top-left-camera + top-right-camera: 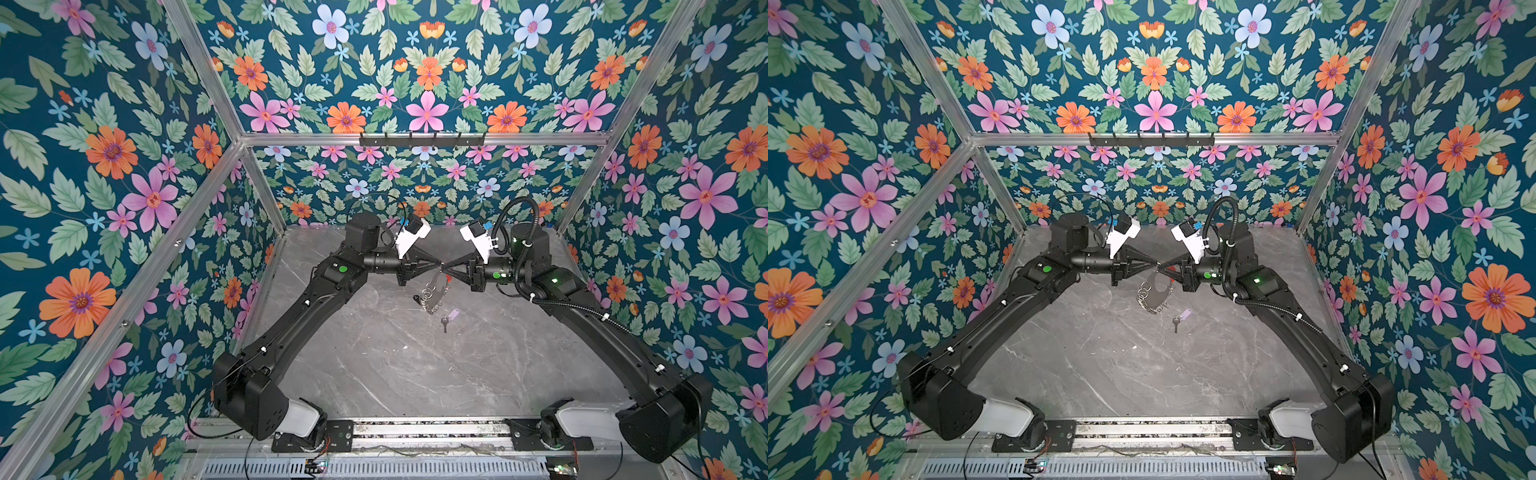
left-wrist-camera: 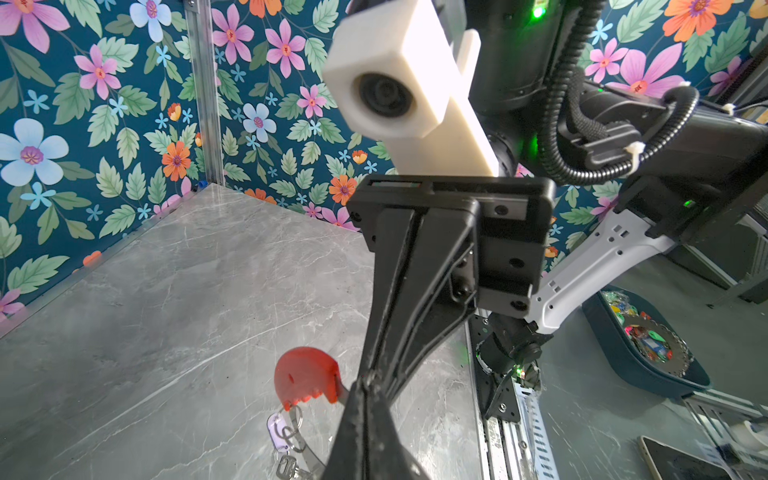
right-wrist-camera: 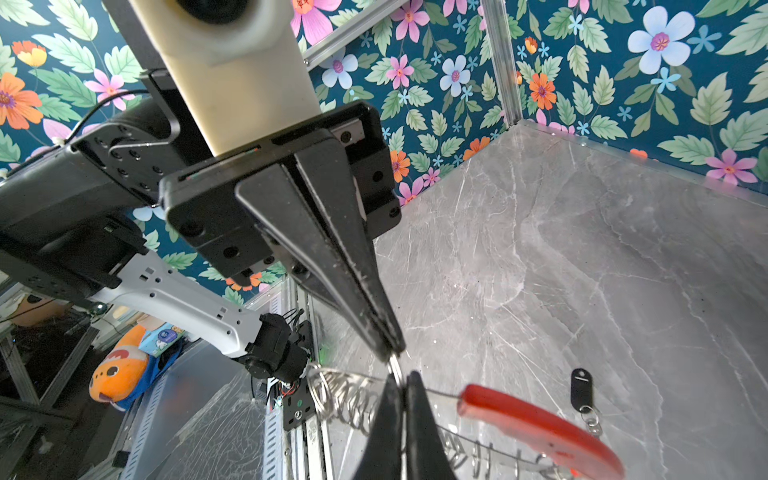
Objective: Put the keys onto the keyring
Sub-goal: 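Keep holding the keyring raised with both grippers above the keys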
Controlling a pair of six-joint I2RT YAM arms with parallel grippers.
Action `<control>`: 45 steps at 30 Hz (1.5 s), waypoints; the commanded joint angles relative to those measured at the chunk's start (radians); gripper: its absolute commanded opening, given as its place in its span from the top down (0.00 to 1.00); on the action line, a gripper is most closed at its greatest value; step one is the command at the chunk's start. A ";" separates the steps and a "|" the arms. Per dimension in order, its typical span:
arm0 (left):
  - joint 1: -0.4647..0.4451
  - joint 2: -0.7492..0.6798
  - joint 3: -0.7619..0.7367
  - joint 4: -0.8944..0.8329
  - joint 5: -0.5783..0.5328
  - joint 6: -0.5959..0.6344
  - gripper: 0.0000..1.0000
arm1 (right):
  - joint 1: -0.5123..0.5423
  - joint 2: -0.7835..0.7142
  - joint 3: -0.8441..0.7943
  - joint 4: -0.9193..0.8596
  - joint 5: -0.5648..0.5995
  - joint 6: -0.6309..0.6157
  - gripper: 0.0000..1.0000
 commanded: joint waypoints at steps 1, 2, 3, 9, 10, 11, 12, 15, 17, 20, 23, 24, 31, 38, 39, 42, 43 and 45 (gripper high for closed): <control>0.030 -0.040 -0.044 0.160 -0.078 -0.119 0.72 | 0.005 -0.024 -0.050 0.174 0.077 0.053 1.00; 0.052 -0.064 -0.085 0.225 -0.142 -0.170 0.71 | 0.004 -0.032 -0.075 0.223 0.098 0.068 1.00; 0.073 -0.092 -0.137 0.297 -0.201 -0.221 0.71 | 0.003 -0.041 -0.096 0.268 0.117 0.084 1.00; 0.113 -0.157 -0.397 0.751 -0.272 -0.438 0.72 | 0.004 -0.055 -0.189 0.555 0.146 0.228 1.00; 0.113 -0.142 -0.403 0.783 -0.259 -0.461 0.72 | 0.003 -0.055 -0.203 0.606 0.148 0.258 1.00; 0.113 -0.124 -0.405 0.817 -0.240 -0.484 0.72 | 0.003 -0.052 -0.213 0.654 0.145 0.289 1.00; 0.113 -0.108 -0.405 0.847 -0.228 -0.505 0.71 | 0.003 -0.046 -0.219 0.692 0.136 0.320 1.00; 0.111 -0.070 -0.397 0.943 -0.199 -0.575 0.70 | 0.003 -0.018 -0.220 0.779 0.105 0.396 1.00; 0.110 -0.054 -0.398 1.015 -0.178 -0.626 0.68 | 0.004 -0.007 -0.227 0.829 0.102 0.434 1.00; 0.107 -0.033 -0.397 1.106 -0.153 -0.689 0.66 | 0.003 0.014 -0.230 0.889 0.102 0.478 1.00; 0.098 -0.024 -0.396 1.138 -0.140 -0.710 0.66 | 0.003 0.040 -0.215 0.923 0.096 0.512 1.00; 0.094 -0.024 -0.396 1.142 -0.140 -0.713 0.65 | 0.003 0.046 -0.211 0.930 0.095 0.519 1.00; 0.076 -0.008 -0.391 1.163 -0.132 -0.725 0.66 | 0.011 0.081 -0.188 0.955 0.068 0.551 1.00; 0.062 0.023 -0.364 1.170 -0.115 -0.737 0.69 | 0.022 0.092 -0.178 0.944 0.049 0.548 1.00; 0.062 0.025 -0.361 1.168 -0.112 -0.736 0.71 | 0.026 0.093 -0.175 0.943 0.046 0.548 1.00; 0.061 0.029 -0.356 1.166 -0.109 -0.739 0.79 | 0.029 0.095 -0.170 0.934 0.038 0.548 1.00; 0.061 0.030 -0.356 1.166 -0.108 -0.739 0.82 | 0.029 0.094 -0.170 0.933 0.037 0.547 1.00; 0.059 0.029 -0.356 1.166 -0.105 -0.737 0.89 | 0.029 0.094 -0.172 0.926 0.037 0.543 1.00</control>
